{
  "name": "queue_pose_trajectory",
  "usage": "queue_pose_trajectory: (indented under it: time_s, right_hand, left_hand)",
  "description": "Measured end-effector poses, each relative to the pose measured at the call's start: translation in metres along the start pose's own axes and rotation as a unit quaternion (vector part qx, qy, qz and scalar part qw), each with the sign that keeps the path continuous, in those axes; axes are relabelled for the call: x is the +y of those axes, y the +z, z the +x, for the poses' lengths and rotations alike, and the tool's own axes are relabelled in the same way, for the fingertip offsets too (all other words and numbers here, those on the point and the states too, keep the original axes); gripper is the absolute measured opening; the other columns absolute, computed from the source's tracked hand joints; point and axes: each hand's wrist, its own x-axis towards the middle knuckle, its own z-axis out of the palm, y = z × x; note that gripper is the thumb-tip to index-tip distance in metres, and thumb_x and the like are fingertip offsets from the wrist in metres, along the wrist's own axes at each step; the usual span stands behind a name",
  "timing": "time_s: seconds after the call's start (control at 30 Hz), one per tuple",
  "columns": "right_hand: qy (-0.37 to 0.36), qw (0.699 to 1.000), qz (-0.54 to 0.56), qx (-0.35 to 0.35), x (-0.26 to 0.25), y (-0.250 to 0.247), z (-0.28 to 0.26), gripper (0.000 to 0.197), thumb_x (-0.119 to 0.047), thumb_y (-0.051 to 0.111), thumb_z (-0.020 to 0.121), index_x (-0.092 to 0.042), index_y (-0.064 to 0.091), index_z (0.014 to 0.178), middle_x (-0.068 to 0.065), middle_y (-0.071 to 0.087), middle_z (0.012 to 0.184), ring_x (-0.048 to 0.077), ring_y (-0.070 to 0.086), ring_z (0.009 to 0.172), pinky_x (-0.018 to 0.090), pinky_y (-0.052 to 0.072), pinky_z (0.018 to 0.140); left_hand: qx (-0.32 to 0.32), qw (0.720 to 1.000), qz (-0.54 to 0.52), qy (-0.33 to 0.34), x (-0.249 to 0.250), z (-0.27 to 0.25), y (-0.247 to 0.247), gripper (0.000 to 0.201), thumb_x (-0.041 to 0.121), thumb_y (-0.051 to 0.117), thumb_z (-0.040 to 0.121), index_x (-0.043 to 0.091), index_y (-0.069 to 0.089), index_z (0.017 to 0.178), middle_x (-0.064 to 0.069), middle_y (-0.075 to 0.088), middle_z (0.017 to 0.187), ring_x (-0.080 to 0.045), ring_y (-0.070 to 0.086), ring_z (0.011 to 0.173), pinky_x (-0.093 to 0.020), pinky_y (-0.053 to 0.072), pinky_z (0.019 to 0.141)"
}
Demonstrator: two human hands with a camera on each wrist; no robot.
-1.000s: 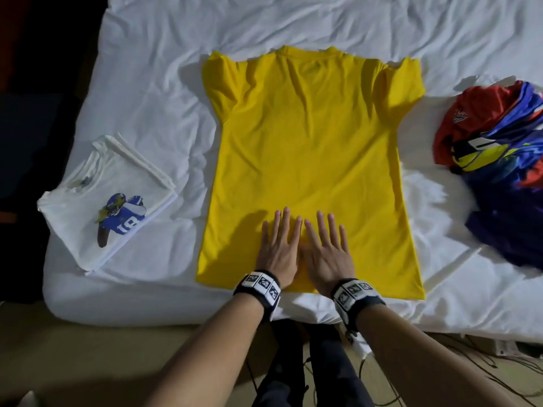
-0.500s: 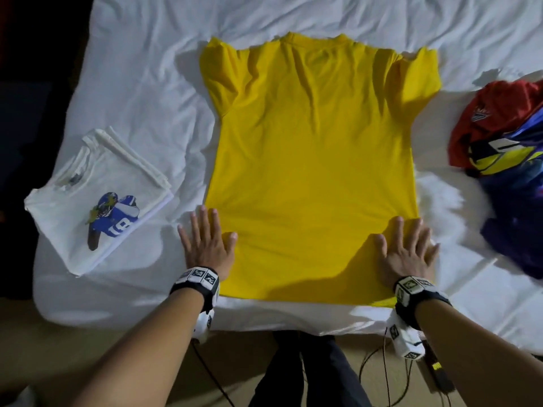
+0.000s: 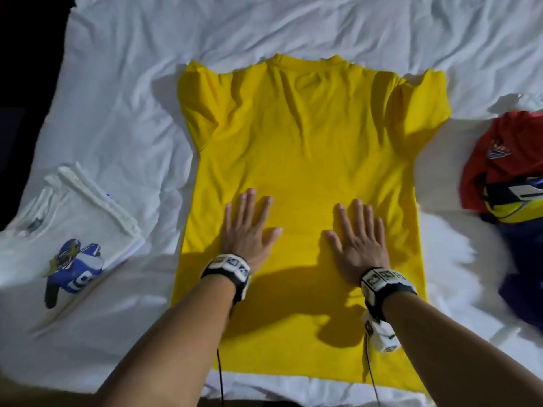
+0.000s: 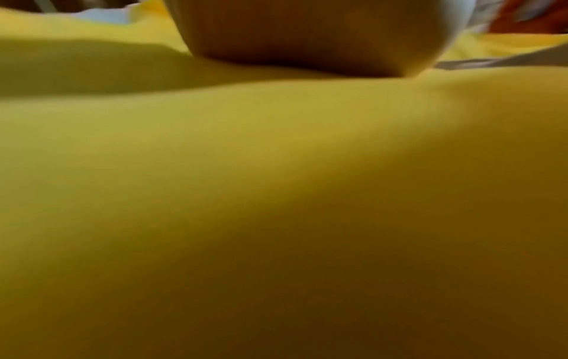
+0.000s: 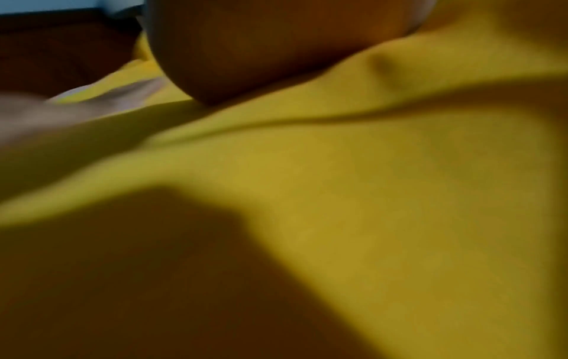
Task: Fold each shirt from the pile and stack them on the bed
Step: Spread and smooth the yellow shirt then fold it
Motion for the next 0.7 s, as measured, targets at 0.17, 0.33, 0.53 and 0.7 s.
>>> queue_pose_trajectory:
  time_s: [0.17, 0.33, 0.53, 0.7]
  right_hand:
    - [0.16, 0.986, 0.045, 0.007, 0.046, -0.026, 0.017, 0.074, -0.075, -0.007, 0.095, -0.036, -0.028, 0.155, 0.005, -0.031, 0.164, 0.026, -0.029, 0.151, 0.053, -0.015, 0.123]
    - [0.056, 0.995, 0.011, 0.085, 0.009, -0.057, 0.057, 0.073, -0.062, 0.005, 0.101, -0.025, -0.013, 0.161, 0.011, -0.019, 0.168, 0.03, -0.022, 0.154, 0.052, -0.014, 0.124]
    - [-0.117, 0.99, -0.039, 0.063, -0.016, -0.057, 0.119, 0.067, -0.063, 0.01, 0.104, -0.035, -0.009, 0.162, 0.003, -0.019, 0.169, 0.028, -0.018, 0.155, 0.052, -0.005, 0.126]
    - [0.058, 0.996, 0.032, 0.067, 0.032, -0.071, 0.133, 0.073, -0.071, -0.005, 0.098, -0.034, -0.023, 0.158, 0.001, -0.028, 0.166, 0.021, -0.024, 0.154, 0.047, -0.009, 0.126]
  left_hand:
    - [-0.001, 0.982, -0.042, -0.186, -0.058, 0.002, -0.014, 0.085, 0.075, -0.006, 0.095, 0.023, -0.026, 0.158, -0.007, -0.034, 0.164, -0.023, -0.029, 0.153, -0.056, -0.009, 0.125]
    - [0.054, 0.996, -0.025, -0.061, -0.008, 0.064, -0.051, 0.075, 0.061, 0.009, 0.105, 0.021, -0.023, 0.159, -0.013, -0.034, 0.164, -0.031, -0.029, 0.153, -0.058, -0.015, 0.123]
    - [0.023, 0.994, 0.042, 0.1, 0.028, 0.132, -0.05, 0.072, 0.064, 0.009, 0.103, 0.034, -0.027, 0.157, -0.005, -0.034, 0.165, -0.028, -0.025, 0.154, -0.057, -0.005, 0.125]
    - [0.053, 0.994, -0.016, -0.094, -0.038, 0.138, -0.054, 0.08, 0.069, 0.002, 0.1, 0.021, -0.021, 0.16, -0.009, -0.028, 0.166, -0.026, -0.022, 0.156, -0.051, -0.012, 0.125]
